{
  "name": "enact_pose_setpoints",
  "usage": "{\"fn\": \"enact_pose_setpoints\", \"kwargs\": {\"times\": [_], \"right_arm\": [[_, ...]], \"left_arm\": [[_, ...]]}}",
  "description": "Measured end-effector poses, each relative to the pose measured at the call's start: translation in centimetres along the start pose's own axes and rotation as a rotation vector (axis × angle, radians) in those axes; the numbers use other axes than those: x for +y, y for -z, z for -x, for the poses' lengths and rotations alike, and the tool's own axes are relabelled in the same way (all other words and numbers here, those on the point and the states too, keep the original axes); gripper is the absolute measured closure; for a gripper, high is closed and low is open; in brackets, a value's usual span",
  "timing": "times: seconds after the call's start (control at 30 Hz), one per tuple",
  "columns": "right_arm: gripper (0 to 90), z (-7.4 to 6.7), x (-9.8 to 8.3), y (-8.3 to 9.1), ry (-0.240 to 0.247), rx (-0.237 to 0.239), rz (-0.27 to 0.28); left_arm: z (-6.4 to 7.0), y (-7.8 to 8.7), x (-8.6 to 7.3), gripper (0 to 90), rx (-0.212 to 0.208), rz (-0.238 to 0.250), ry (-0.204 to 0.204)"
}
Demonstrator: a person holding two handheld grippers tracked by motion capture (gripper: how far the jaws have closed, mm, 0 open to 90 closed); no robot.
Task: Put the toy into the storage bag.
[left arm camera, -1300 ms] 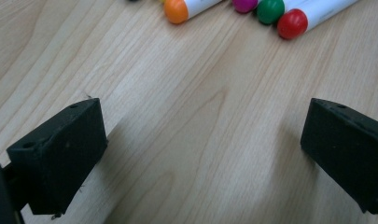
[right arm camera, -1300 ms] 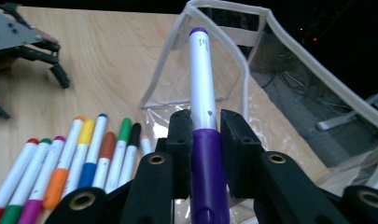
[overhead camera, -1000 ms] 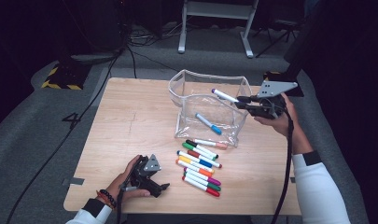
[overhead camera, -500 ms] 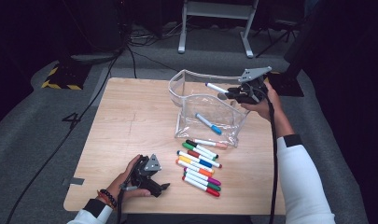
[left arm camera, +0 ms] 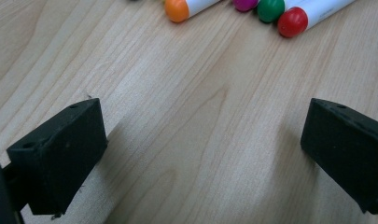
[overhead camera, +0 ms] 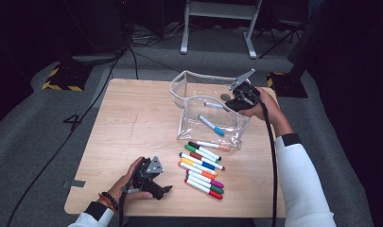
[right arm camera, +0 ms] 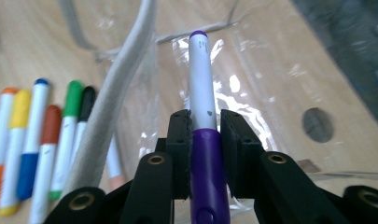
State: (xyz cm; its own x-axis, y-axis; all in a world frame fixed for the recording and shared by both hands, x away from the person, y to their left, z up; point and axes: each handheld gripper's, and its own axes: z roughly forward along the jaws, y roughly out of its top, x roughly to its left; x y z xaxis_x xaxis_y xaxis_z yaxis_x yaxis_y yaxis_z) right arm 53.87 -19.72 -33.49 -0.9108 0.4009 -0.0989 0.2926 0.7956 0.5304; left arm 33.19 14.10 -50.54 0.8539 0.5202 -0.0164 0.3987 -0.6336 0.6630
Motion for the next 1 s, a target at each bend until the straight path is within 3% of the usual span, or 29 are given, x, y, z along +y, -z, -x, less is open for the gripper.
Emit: {"fn": "enact_pose_setpoints", "kwargs": {"times": [0.1,0.2,0.4,0.7,0.77,1.0], "right_arm": [[74.0,-0.5,0.3,-0.2,0.032,0.047,-0.037],[73.6,-0.9,0.5,-0.2,0.045,0.063,-0.054],[64.3,-0.8,0.6,0.0,0.033,0.001,-0.046],[50.5,0.4,-1.2,3.4,-0.069,-0.140,0.132],[47.7,0.5,-1.9,4.5,-0.105,-0.158,0.189],[37.2,-0.5,-4.0,7.7,-0.134,-0.192,0.313]], "left_arm": [[0.0,0.0,0.0,0.5,0.000,0.000,0.000],[0.0,0.0,0.0,0.5,0.000,0.000,0.000],[0.0,0.0,0.0,0.5,-0.001,0.000,0.000],[0.0,0.0,0.0,0.5,-0.001,0.000,0.000],[0.0,0.0,0.0,0.5,-0.001,0.000,0.000],[0.0,0.0,0.0,0.5,-0.001,0.000,-0.001]]}}
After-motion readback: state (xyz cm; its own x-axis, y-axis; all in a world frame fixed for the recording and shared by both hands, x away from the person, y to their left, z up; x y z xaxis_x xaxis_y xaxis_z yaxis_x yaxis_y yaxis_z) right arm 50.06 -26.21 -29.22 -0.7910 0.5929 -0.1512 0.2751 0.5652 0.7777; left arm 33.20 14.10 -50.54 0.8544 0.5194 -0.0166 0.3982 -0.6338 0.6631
